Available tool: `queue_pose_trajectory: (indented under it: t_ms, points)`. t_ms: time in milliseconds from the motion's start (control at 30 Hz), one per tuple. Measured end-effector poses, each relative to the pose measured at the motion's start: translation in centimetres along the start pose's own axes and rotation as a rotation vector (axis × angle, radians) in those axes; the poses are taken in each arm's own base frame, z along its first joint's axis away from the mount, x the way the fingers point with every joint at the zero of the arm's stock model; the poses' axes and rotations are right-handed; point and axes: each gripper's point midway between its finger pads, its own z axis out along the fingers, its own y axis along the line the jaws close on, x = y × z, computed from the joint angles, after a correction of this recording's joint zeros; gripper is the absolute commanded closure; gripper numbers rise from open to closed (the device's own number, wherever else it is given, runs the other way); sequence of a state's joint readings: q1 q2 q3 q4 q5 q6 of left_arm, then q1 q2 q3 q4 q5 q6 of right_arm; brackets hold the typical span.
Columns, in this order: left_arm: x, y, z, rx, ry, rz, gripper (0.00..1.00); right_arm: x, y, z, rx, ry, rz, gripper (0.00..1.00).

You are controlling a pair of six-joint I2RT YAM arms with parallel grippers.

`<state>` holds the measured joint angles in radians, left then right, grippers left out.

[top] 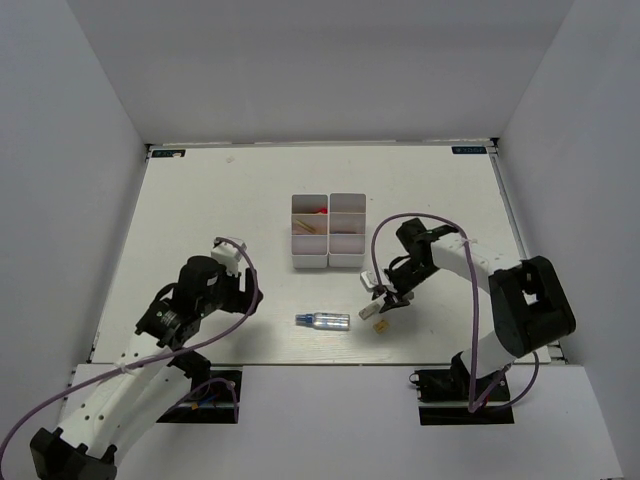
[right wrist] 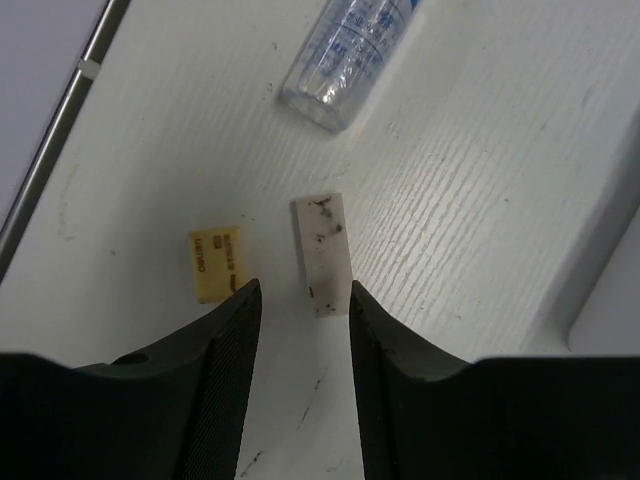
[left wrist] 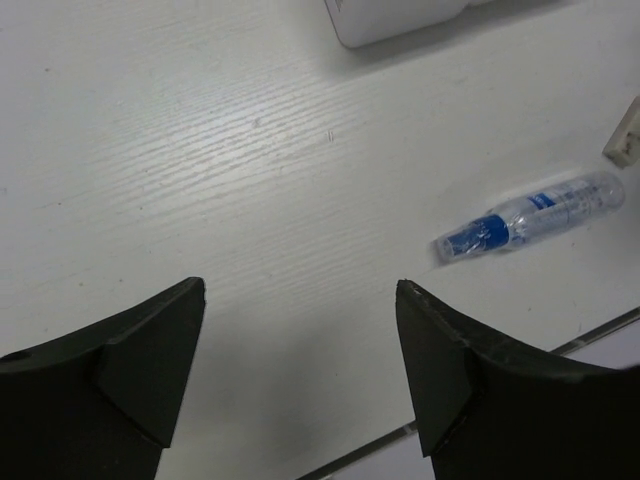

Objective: Sort the stationery into containers
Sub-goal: Pick up the stationery from the center of the board.

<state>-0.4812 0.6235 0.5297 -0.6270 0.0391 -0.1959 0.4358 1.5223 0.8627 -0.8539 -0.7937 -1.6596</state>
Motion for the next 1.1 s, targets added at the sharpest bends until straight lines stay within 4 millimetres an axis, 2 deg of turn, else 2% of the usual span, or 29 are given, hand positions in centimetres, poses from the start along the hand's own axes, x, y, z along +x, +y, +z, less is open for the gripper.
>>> queue_pose_trajectory:
  t_ms: [233, 633, 767, 900, 1000, 1033, 1100]
  points:
    - [-1.2, 0.0, -0.5, 0.021, -0.071, -0.010, 0.19, 2.1, 0.3, 1.6, -0.066, 0.084, 0.025, 0.57]
    - [-1.2, -0.3, -0.6, 0.036, -0.076, -0.010, 0.19, 2.0, 0.0, 2.0, -0.050, 0.117, 0.072, 0.56]
    - [-1.2, -0.3, -0.6, 0.039, -0.075, -0.010, 0.19, 2.3, -1.6, 2.2, 0.001, 0.141, 0.040, 0.50]
    - [-1.2, -0.3, -0.6, 0.039, -0.075, -0.010, 0.19, 3.1, -2.2, 2.7, 0.009, 0.171, 0.050, 0.50]
    - [-1.2, -0.3, -0.6, 0.039, -0.075, -0.010, 0.19, 3.0, -2.4, 2.8, 0.013, 0.172, 0.057, 0.58]
    - [-1.2, -0.3, -0.6, 0.039, -0.075, -0.010, 0.19, 3.0, -2.3, 2.8, 0.012, 0.171, 0.060, 0.71]
    - [-1.2, -0.3, -0.6, 0.039, -0.075, -0.010, 0.19, 2.9, -2.3, 2.9, 0.011, 0.170, 0.061, 0.90]
